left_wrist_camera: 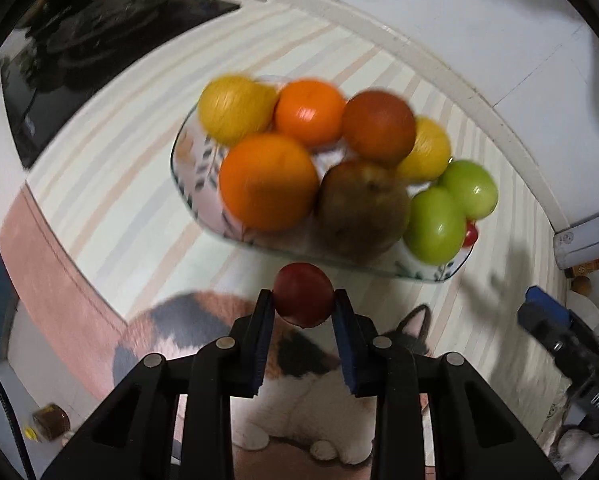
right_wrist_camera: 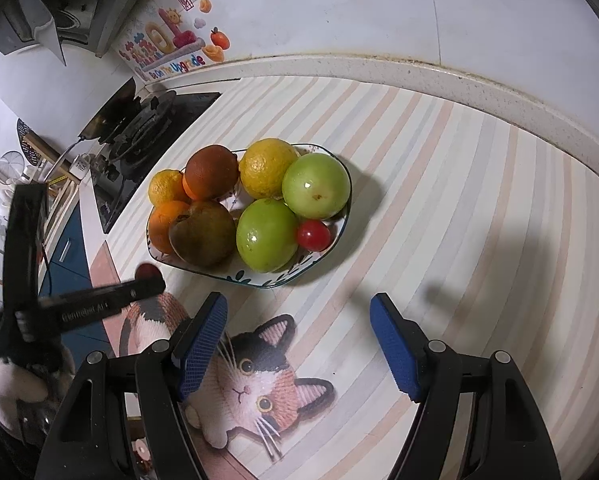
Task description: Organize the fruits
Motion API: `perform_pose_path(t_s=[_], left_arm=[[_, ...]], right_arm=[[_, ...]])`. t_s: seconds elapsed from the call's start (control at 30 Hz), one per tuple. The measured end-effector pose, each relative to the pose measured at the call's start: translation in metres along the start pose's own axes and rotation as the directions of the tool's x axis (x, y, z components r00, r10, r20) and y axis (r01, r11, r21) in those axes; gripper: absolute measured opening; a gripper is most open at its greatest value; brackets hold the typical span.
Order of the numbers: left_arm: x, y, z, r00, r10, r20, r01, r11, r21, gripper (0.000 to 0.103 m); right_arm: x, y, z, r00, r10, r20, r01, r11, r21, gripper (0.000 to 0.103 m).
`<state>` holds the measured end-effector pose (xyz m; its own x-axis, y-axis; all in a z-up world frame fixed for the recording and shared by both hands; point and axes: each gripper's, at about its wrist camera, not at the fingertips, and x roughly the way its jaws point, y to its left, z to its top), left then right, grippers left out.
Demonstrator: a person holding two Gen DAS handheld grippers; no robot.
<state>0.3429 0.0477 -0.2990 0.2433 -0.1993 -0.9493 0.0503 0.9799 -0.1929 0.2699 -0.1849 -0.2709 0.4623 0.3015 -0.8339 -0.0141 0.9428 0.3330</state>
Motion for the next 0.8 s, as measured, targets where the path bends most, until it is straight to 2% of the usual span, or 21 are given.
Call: perform_pose_path(t_s=[0.2,0.43,0.53,0.8], left_arm=[[0.014,-0.004,0.016,1.0,0.009,-0.014,-0.009,1.0,0.021,0.027],[0.021,0.003,0.02,0.999,0.0,-0.053,0.002,0.999,0.042,0.027],[0.018,0.003,0.018,0.999,-0.003,-0.042,0.005,0.999,0.045,0.027],[0.017,0.006,0.019,0.998,-0.019,-0.058,0.019,1.0,-0.004,0.028]], right_arm=[[-0.005,0.004,0.004,1.0,0.002,0.016,-0.002,1.0,-0.009,0.076],[-0.002,0.004,0.01,1.0,-0.002,0.018,0.001,1.0,0.004,0.076],[0.002,0.01,0.015,1.0,-0.006,0.019,0.006,1.0,-0.003,0.077],[0.007,0.025,0.022,1.0,-0.006,0.019,0.007,0.999,-0.038,0.077]])
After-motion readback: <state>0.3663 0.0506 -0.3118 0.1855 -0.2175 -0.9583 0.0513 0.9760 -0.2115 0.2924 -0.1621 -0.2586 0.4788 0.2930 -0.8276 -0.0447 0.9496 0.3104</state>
